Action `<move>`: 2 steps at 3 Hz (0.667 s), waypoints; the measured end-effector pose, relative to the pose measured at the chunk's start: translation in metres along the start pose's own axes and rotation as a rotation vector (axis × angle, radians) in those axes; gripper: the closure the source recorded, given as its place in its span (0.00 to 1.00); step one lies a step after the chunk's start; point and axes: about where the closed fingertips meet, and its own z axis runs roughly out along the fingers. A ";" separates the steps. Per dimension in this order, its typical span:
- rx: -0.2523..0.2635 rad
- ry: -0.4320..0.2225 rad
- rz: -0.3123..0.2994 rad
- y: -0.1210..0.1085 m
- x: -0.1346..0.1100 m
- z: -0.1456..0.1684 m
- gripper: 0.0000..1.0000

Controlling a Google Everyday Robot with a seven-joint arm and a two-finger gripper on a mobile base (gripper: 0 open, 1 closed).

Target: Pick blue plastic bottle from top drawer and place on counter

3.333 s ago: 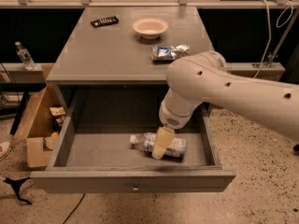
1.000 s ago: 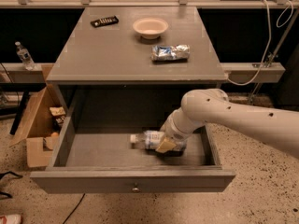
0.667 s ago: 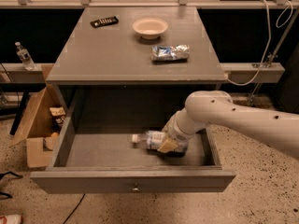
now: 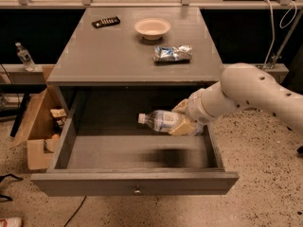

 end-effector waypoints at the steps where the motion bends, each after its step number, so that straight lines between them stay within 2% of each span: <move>1: -0.004 -0.006 -0.005 -0.003 -0.007 0.001 1.00; 2: -0.011 -0.023 -0.029 -0.022 -0.041 0.001 1.00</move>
Offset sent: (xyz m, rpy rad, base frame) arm 0.0330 0.0494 0.0395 0.0399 -0.0097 0.0587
